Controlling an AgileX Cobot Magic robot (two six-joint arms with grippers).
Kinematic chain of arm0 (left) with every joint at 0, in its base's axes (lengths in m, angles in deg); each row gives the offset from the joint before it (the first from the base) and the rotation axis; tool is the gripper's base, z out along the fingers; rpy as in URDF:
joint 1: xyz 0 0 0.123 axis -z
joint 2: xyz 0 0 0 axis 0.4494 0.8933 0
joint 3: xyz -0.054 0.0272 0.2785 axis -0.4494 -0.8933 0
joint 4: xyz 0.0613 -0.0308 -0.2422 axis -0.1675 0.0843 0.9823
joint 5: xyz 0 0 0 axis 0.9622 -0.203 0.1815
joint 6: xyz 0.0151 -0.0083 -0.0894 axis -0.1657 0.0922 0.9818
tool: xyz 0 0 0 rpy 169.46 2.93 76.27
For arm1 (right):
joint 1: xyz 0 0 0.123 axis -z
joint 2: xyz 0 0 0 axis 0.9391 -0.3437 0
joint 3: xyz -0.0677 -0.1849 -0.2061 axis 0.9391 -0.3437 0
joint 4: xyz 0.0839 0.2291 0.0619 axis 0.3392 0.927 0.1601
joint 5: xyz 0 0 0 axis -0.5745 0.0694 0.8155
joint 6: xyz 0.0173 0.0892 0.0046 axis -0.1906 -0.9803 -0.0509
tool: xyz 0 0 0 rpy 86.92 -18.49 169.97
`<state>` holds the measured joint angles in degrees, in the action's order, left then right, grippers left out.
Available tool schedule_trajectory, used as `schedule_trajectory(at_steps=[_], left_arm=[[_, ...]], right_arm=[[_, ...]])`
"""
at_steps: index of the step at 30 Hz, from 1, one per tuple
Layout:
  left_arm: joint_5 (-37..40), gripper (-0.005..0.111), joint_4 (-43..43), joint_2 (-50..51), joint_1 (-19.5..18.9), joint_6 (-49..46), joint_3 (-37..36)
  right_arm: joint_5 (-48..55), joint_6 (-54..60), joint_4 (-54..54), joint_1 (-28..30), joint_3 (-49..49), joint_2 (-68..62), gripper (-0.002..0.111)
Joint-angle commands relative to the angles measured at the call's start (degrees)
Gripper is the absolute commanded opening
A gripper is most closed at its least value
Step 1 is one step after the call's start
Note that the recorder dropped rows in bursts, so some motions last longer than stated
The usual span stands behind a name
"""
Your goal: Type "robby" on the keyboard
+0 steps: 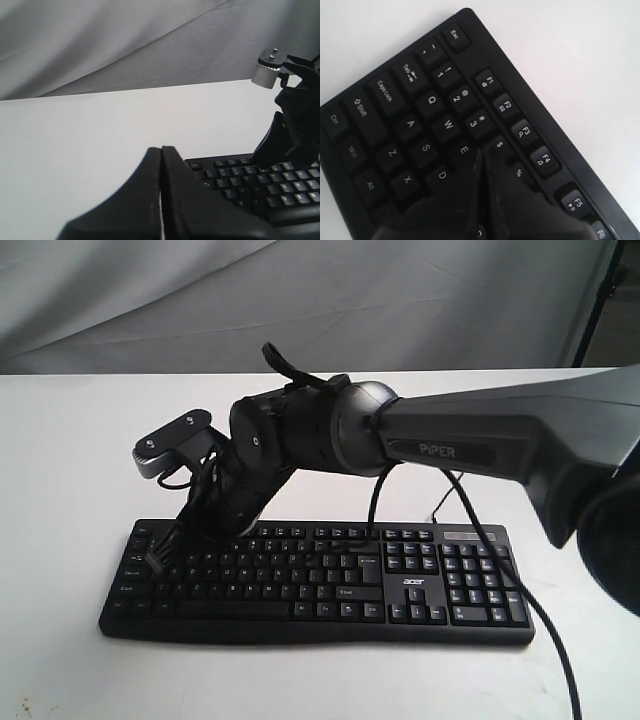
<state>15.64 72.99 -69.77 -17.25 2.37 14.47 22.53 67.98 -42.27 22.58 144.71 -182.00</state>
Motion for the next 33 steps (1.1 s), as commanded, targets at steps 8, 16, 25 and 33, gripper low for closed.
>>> schedule_trajectory(at_steps=[8, 16, 25, 33], left_arm=[[-0.42, 0.000, -0.27, -0.20, 0.36, 0.16, -0.25], [-0.42, 0.000, -0.27, -0.20, 0.36, 0.16, -0.25], [-0.42, 0.000, -0.27, -0.20, 0.36, 0.16, -0.25], [-0.42, 0.000, -0.27, -0.20, 0.36, 0.16, -0.25]], right_arm=[[-2.10, 0.56, -1.05, -0.13, -1.89, -0.51, 0.000], [-3.09, 0.56, -1.05, -0.13, -2.49, -0.51, 0.000], [-4.51, 0.56, -1.43, -1.01, -2.49, -0.51, 0.000], [-4.18, 0.42, -1.20, -1.22, -2.49, -3.01, 0.000]])
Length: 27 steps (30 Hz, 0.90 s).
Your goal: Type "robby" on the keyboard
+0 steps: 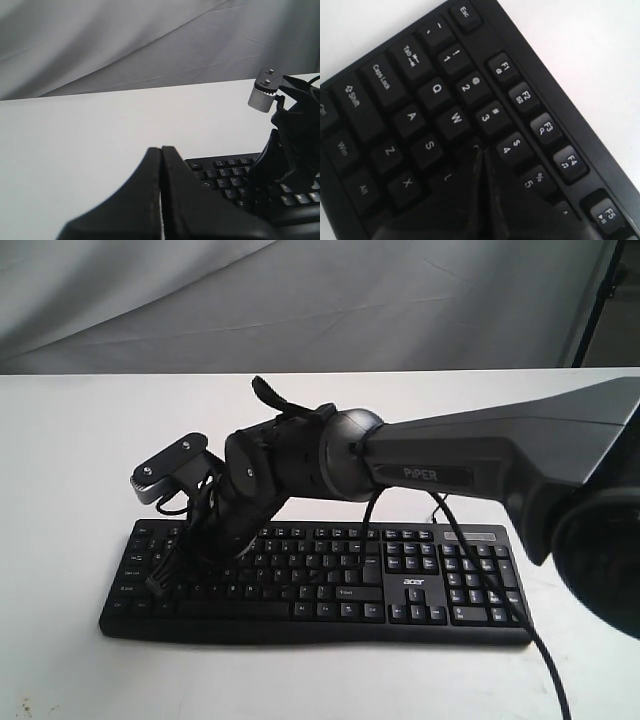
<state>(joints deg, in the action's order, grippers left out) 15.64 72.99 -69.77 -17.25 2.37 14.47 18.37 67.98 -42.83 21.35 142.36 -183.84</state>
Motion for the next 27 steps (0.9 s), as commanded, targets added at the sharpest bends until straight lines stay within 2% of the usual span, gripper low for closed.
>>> schedule_trajectory(at_steps=[1, 22, 24, 27], left_arm=[[-0.42, 0.000, -0.27, -0.20, 0.36, 0.16, -0.25], [-0.42, 0.000, -0.27, -0.20, 0.36, 0.16, -0.25], [-0.42, 0.000, -0.27, -0.20, 0.36, 0.16, -0.25], [-0.42, 0.000, -0.27, -0.20, 0.36, 0.16, -0.25]], right_arm=[[-0.19, 0.31, -0.49, 0.01, -0.14, -1.14, 0.000], [0.35, -0.77, -3.47, 0.11, -0.14, 4.16, 0.000], [-3.37, -0.54, -3.47, 0.28, -3.14, 6.88, 0.000], [-6.02, -0.54, -2.16, 3.74, -13.56, 13.37, 0.000]])
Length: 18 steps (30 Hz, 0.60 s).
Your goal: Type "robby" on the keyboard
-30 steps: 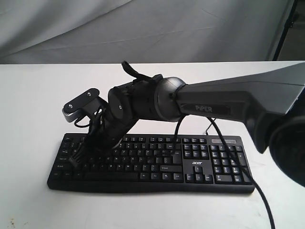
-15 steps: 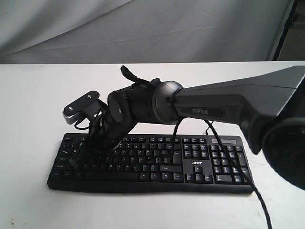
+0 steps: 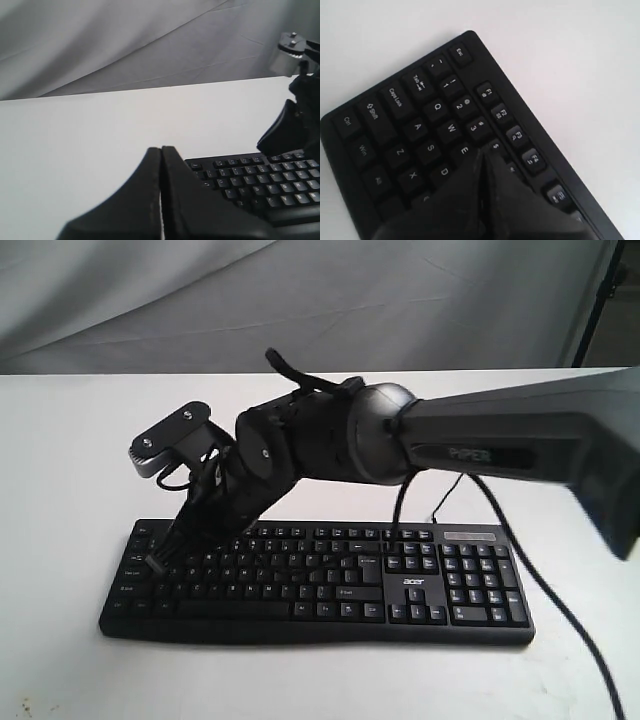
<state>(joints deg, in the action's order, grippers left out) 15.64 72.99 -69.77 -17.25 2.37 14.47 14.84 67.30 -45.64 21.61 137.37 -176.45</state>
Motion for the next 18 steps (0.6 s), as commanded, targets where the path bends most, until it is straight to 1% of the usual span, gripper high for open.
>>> schedule_trajectory(at_steps=[1, 3, 5, 11, 15, 18], left_arm=[[-0.42, 0.000, -0.27, -0.20, 0.36, 0.16, -0.25], [-0.42, 0.000, -0.27, -0.20, 0.36, 0.16, -0.25], [-0.42, 0.000, -0.27, -0.20, 0.36, 0.16, -0.25], [-0.42, 0.000, -0.27, -0.20, 0.36, 0.16, -0.25], [-0.42, 0.000, -0.27, -0.20, 0.36, 0.16, -0.25], [-0.42, 0.000, -0.27, -0.20, 0.36, 0.16, -0.25]], right_arm=[[-2.49, 0.00, 0.79, 4.46, -10.57, 7.11, 0.000], [-2.54, 0.00, 0.79, 6.60, -14.12, 9.31, 0.000], [-2.63, 0.00, 0.79, 7.41, -14.72, 9.30, 0.000], [-2.49, -0.26, 1.10, 7.41, -16.15, 9.29, 0.000], [-4.65, -0.26, 1.90, 7.41, -18.80, 9.18, 0.000], [-4.98, -0.26, 1.90, 7.41, -18.80, 8.93, 0.000]])
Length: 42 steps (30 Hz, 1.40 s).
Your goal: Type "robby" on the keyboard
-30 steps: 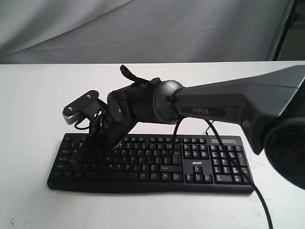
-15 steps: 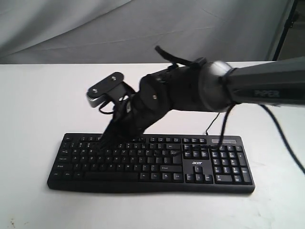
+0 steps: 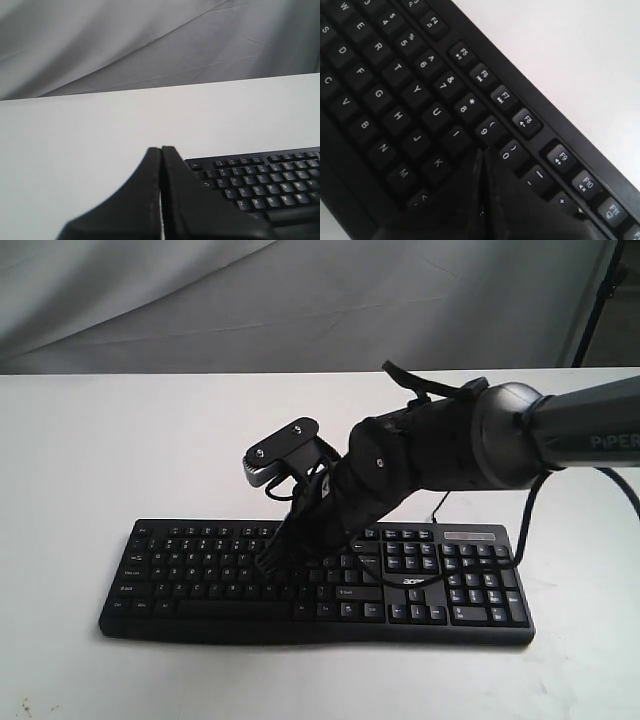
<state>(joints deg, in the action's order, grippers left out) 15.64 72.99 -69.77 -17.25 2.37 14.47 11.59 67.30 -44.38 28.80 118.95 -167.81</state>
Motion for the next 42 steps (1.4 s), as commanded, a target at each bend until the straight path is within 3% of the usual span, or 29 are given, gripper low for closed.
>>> schedule_trajectory(at_steps=[1, 20, 23, 30, 42], left_arm=[[-0.42, 0.000, -0.27, -0.20, 0.36, 0.16, -0.25], [-0.42, 0.000, -0.27, -0.20, 0.36, 0.16, -0.25], [-0.42, 0.000, -0.27, -0.20, 0.36, 0.16, -0.25], [-0.42, 0.000, -0.27, -0.20, 0.36, 0.16, -0.25], [-0.42, 0.000, -0.27, -0.20, 0.36, 0.16, -0.25]], right_arm=[[-2.14, -0.26, 0.65, 0.22, -0.38, 0.21, 0.000], [-1.48, -0.26, 1.57, -0.26, -0.11, 0.37, 0.000], [3.80, -0.26, 1.57, -2.88, 4.23, 0.72, 0.000], [4.24, -0.26, 2.34, -8.36, 9.08, -2.63, 0.000], [4.39, -0.50, 1.66, -8.66, 9.47, -4.67, 0.000]])
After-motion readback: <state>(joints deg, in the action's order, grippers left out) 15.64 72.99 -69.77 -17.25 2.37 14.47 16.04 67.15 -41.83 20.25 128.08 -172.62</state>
